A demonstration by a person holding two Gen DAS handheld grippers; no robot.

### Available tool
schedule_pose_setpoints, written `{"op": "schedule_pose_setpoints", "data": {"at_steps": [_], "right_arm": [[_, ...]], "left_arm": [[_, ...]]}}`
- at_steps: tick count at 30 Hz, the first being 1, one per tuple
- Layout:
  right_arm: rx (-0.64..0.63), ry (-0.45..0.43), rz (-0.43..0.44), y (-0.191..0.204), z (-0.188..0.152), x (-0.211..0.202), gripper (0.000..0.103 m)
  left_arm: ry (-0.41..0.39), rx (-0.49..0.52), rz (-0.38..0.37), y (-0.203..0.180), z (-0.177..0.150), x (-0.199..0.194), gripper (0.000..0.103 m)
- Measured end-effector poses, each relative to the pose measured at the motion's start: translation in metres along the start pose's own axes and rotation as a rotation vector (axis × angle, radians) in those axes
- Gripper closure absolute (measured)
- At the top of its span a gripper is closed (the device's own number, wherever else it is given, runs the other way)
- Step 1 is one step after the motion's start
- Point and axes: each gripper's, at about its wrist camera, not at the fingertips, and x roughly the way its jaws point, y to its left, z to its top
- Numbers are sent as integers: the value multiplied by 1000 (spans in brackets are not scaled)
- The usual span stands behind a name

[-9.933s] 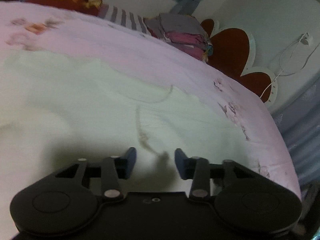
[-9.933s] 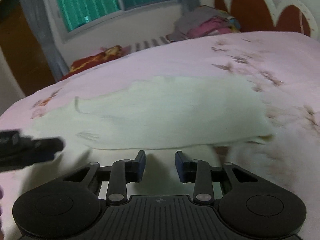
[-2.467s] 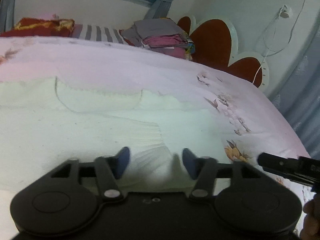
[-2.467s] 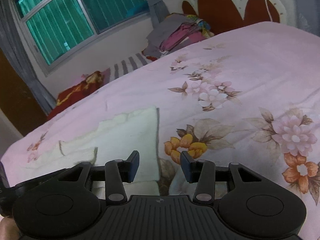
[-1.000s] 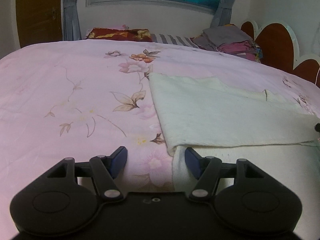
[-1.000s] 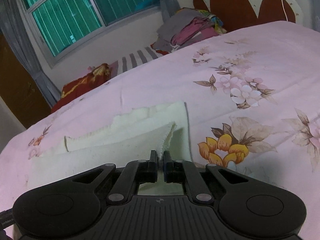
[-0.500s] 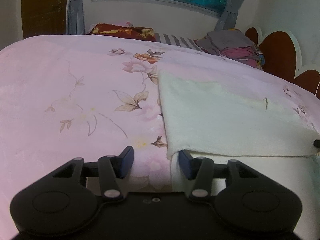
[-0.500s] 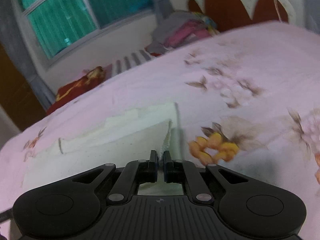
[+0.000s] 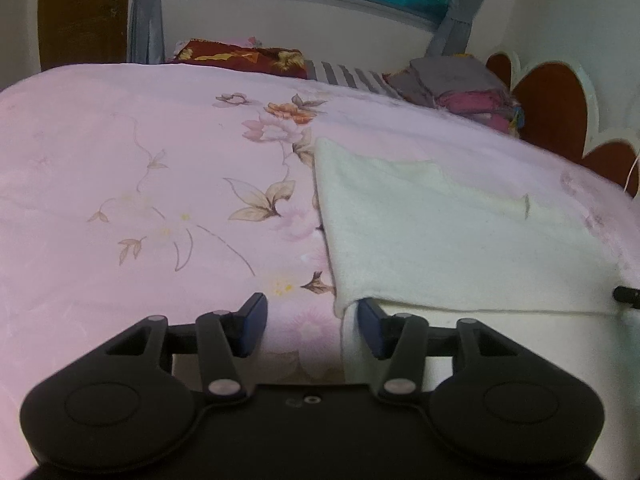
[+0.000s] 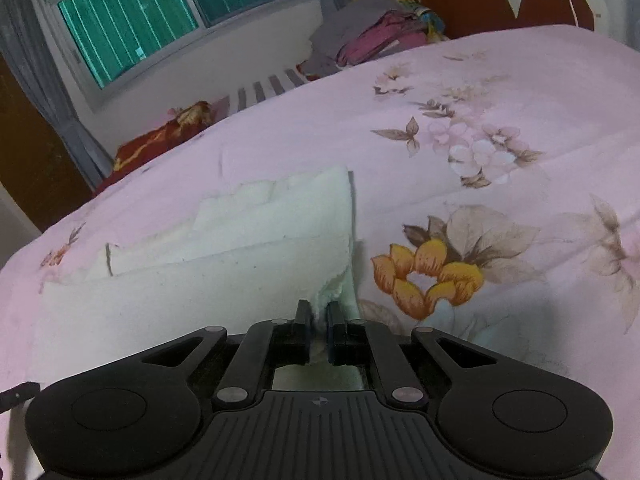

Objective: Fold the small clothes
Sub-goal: 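Release the right gripper and move both grippers toward the sweater hem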

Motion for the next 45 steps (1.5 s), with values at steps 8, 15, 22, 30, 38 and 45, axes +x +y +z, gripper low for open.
{"op": "schedule_pose_setpoints", "data": {"at_steps": [8,15,22,30,38,45], "right_arm": [[-121,-100,53,30,-1,-33,82],[-297,31,144,65,-30,5,83],[-146,-39,53,10,-2,3,83],[-192,-30,-13,11,38,44,83],[-111,-78,26,15,33,26,82],[-250,26,264,116,1,53,82]], "left_arm": [[-116,121,-164,-52,8,-7,44],[-63,81,-164,-42,2,29,48],[-62,105,-199,-44,29,34,44],[-16,81,-173,-29,76,106,38],[-61,7,-233,-47,73,73,26],[-40,225,-228,-116,49,91,25]]}}
